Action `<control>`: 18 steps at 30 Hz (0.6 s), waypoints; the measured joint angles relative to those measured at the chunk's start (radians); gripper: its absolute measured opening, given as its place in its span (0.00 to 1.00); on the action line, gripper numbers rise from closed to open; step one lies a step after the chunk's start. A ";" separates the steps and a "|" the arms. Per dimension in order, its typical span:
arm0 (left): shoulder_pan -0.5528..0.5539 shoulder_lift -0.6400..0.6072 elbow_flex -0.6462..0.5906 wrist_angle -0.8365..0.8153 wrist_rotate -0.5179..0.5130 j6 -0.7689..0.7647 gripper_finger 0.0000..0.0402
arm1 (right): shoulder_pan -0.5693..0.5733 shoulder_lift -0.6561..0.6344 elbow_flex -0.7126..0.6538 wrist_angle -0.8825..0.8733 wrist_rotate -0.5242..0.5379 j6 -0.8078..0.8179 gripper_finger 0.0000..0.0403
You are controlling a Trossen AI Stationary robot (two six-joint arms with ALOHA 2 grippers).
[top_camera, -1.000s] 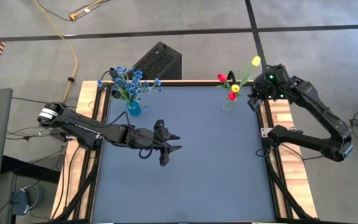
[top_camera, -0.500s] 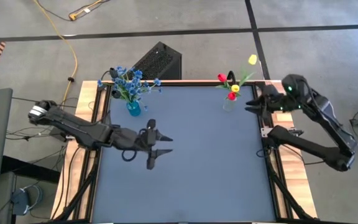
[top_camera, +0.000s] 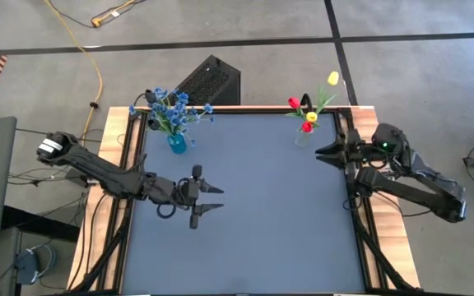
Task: Sort flowers into vase by color
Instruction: Return to Home Position
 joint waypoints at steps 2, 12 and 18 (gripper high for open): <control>0.014 0.000 -0.033 0.049 0.000 -0.008 0.44 | 0.033 -0.003 -0.042 0.046 0.009 0.013 0.31; 0.114 0.000 -0.229 0.418 0.123 -0.058 0.44 | 0.229 0.000 -0.199 0.231 0.261 0.014 0.29; 0.204 -0.020 -0.257 0.435 0.230 -0.073 0.44 | 0.308 0.046 -0.272 0.399 0.384 0.019 0.29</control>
